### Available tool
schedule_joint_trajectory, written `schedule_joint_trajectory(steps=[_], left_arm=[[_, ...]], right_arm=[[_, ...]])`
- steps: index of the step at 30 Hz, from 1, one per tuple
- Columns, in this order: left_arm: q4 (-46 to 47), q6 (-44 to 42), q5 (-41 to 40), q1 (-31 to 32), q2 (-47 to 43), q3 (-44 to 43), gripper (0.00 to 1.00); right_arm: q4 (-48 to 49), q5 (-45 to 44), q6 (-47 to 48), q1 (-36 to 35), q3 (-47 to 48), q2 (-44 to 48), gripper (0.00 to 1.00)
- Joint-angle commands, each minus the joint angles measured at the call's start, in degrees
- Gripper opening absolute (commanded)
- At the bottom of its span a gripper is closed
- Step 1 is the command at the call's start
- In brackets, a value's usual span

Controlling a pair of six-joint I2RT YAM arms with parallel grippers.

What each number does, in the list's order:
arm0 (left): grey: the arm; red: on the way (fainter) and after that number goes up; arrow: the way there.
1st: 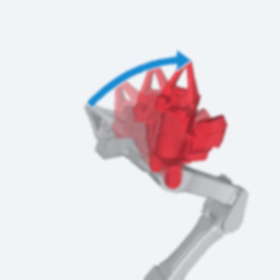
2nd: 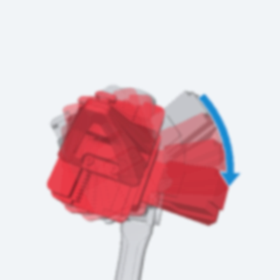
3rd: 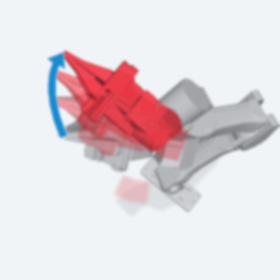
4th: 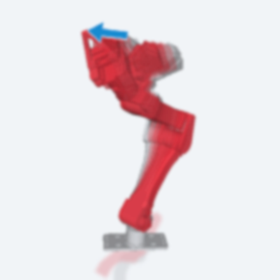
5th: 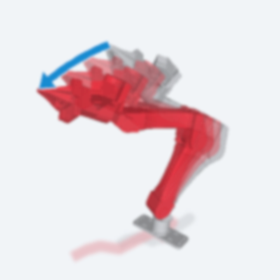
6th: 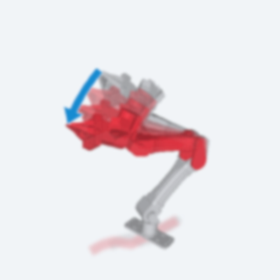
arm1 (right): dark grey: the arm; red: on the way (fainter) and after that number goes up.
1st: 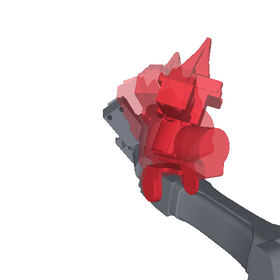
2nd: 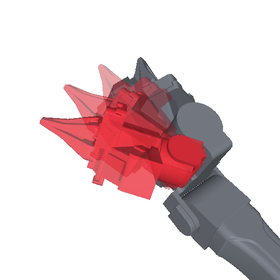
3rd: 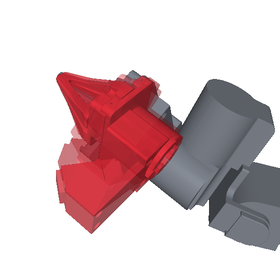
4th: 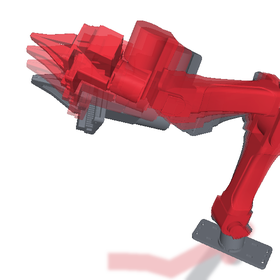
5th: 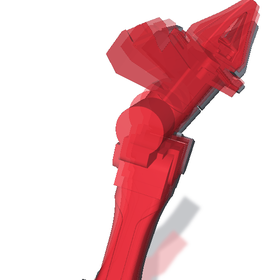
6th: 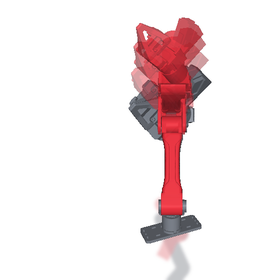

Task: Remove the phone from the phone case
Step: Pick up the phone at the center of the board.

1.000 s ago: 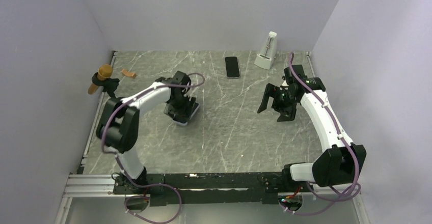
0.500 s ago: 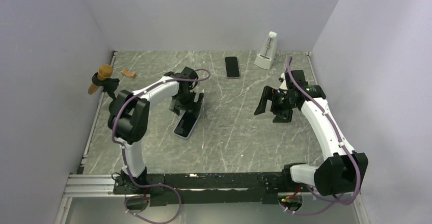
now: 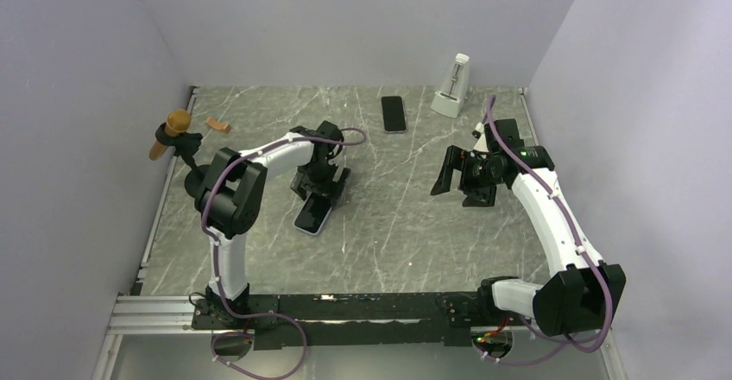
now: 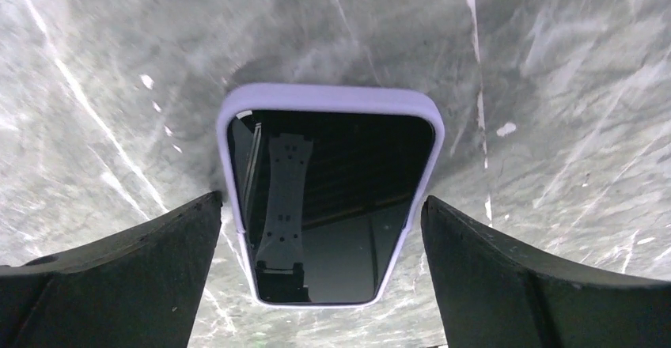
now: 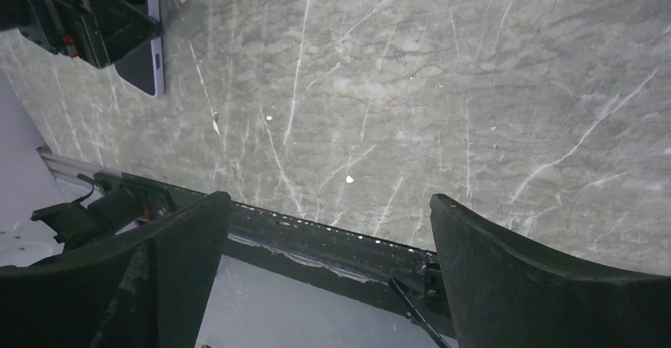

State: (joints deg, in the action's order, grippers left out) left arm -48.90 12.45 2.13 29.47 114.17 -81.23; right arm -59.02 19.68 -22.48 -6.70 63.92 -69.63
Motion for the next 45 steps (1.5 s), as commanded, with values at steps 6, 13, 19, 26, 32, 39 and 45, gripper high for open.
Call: schedule_joint_trajectory(steps=[6, 13, 19, 26, 32, 39, 45], left_arm=[[-3.1, -0.3, 1.4, 3.8, 2.9, 2.6, 0.91], [-4.4, -2.7, 7.8, 3.8, 4.1, -0.1, 0.43], [-3.6, 0.9, 11.9, 3.7, -2.4, -0.4, 0.18], [1.8, 15.3, 14.6, 3.7, -17.1, 2.0, 0.00], [12.9, 36.6, 16.0, 3.7, -32.8, 13.3, 0.00], [26.1, 42.4, 16.3, 4.5, -45.0, 25.1, 0.00], [20.7, 25.4, 14.2, 5.3, -48.3, 23.6, 0.00]], right_arm=[[-0.1, -2.1, -3.4, -0.1, 0.7, -0.7, 1.00], [-1.6, -15.4, -5.0, -0.1, -1.5, 0.6, 1.00], [1.4, -4.5, -1.9, -0.1, -5.4, 3.3, 1.00], [13.3, 11.2, -5.5, -0.7, -13.7, 10.4, 1.00], [22.5, 15.9, -12.6, -8.5, -16.0, 10.6, 1.00], [34.2, 10.8, -23.4, -19.5, -13.7, 5.9, 0.95], [32.8, 10.1, -26.9, -24.5, -1.1, -5.3, 0.83]])
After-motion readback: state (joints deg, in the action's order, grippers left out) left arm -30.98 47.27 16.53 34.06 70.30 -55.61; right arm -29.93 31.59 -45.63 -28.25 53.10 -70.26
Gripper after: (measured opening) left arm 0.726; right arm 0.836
